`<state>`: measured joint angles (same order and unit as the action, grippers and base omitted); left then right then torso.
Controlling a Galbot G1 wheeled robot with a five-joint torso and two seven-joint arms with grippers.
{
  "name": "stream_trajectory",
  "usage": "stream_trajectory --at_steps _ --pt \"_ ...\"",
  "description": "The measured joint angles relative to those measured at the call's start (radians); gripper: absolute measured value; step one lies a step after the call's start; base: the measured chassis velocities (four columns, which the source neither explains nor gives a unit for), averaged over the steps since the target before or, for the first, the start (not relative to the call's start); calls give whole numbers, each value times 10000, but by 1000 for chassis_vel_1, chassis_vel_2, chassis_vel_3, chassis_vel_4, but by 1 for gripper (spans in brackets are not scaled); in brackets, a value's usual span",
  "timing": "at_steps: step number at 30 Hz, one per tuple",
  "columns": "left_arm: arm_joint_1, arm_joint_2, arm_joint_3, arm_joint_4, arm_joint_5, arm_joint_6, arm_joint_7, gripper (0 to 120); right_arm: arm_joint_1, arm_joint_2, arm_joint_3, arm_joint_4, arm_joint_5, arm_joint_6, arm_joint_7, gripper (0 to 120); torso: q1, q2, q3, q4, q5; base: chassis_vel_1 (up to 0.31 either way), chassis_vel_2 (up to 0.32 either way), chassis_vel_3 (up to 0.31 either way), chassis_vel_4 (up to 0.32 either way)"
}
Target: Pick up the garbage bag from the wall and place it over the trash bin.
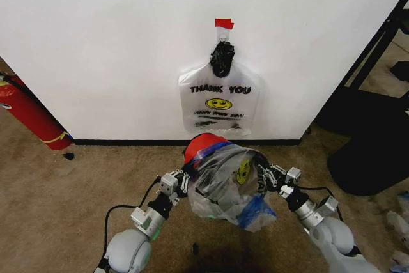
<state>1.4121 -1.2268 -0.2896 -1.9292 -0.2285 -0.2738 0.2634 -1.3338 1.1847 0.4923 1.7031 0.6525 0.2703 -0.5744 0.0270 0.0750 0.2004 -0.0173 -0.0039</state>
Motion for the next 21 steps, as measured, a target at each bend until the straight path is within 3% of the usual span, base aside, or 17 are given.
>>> stream_trajectory --at_steps 5,14,16,21 --pt "102 -90 -233 134 152 -11 -51 29 -66 272 -598 50 -82 43 1793 0 0 0 0 1 0 0 0 0 0" --pt "277 -93 -921 -73 279 116 -929 57 -106 575 -1097 214 -266 -252 3416 0 0 0 0 0 -1 0 0 0 0" --pt "424 -127 -1019 -654 64 198 -1456 66 -109 653 -1260 308 -619 -333 4045 0 0 0 0 1 -2 0 0 0 0" --pt "751 -121 -768 -1735 -178 319 -1522 82 -97 768 -1375 258 -1589 -182 4488 0 0 0 -1 -1 0 0 0 0 0"
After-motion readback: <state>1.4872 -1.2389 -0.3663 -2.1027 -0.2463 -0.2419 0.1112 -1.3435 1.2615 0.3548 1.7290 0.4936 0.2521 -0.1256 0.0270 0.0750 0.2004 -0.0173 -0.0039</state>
